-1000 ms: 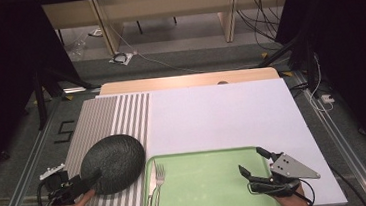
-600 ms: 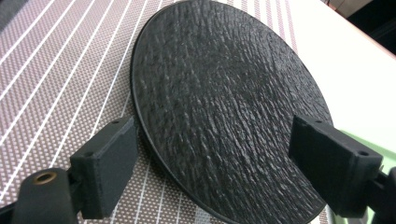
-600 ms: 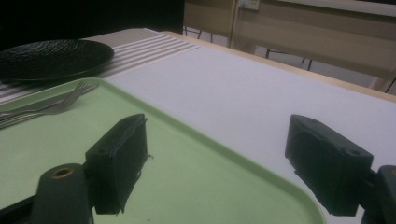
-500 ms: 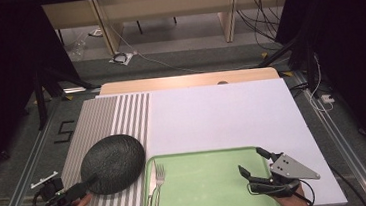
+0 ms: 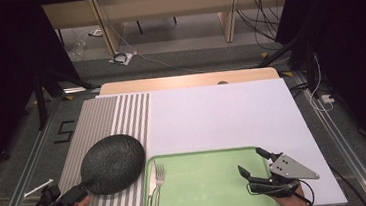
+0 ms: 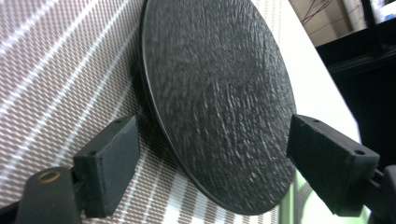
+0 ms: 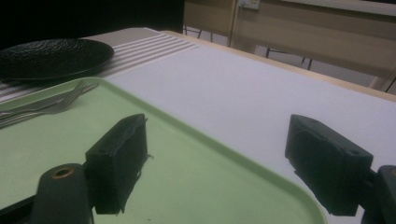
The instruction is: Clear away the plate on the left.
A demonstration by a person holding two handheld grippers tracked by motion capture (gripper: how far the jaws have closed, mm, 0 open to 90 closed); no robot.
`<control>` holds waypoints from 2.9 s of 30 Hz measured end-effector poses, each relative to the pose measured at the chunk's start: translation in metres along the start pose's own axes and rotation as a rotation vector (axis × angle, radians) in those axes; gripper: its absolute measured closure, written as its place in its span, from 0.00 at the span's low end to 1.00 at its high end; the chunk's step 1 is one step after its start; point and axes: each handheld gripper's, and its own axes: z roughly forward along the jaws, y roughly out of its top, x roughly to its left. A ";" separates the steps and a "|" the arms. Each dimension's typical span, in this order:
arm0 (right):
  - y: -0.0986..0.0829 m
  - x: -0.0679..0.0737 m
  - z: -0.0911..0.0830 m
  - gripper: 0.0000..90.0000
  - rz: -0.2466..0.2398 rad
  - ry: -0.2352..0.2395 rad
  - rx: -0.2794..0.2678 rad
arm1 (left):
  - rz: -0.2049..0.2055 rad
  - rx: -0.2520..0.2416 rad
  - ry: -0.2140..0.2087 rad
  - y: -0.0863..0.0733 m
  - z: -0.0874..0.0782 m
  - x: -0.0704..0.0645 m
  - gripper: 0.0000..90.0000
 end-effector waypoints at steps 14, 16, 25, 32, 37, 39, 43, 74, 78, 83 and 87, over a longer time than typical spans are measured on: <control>0.000 0.000 0.001 0.25 -0.001 0.005 -0.003 | -0.188 0.008 -0.102 -0.020 0.009 0.001 0.30; 0.000 0.000 0.001 0.25 -0.001 0.006 -0.002 | -0.215 0.005 -0.108 -0.022 0.011 0.002 0.33; 0.000 0.001 0.001 0.25 -0.002 0.008 0.000 | -0.322 0.005 -0.145 -0.029 0.018 0.007 0.41; 0.000 0.001 0.001 0.25 -0.005 0.009 0.003 | -0.403 -0.001 -0.187 -0.034 0.025 0.009 0.52; 0.000 0.002 0.002 0.25 -0.008 0.012 0.000 | -0.438 -0.022 -0.185 -0.037 0.026 0.010 0.57; 0.000 0.002 0.002 0.25 -0.009 0.011 0.004 | -0.450 -0.030 -0.189 -0.038 0.028 0.011 0.59; 0.000 0.002 0.002 0.25 -0.009 0.013 0.000 | -0.478 -0.047 -0.193 -0.040 0.029 0.012 0.63; 0.000 0.003 0.002 0.25 -0.009 0.018 0.001 | -0.504 -0.088 -0.201 -0.041 0.025 0.017 0.95; 0.000 0.003 0.002 0.25 -0.007 0.018 -0.001 | -0.511 -0.088 -0.213 -0.040 0.025 0.018 0.94; 0.000 0.003 0.001 0.25 -0.009 0.019 0.001 | -0.507 -0.066 -0.248 -0.039 0.027 0.017 0.94; 0.001 0.003 0.000 0.25 -0.007 0.017 0.002 | -0.498 -0.065 -0.264 -0.038 0.026 0.016 0.94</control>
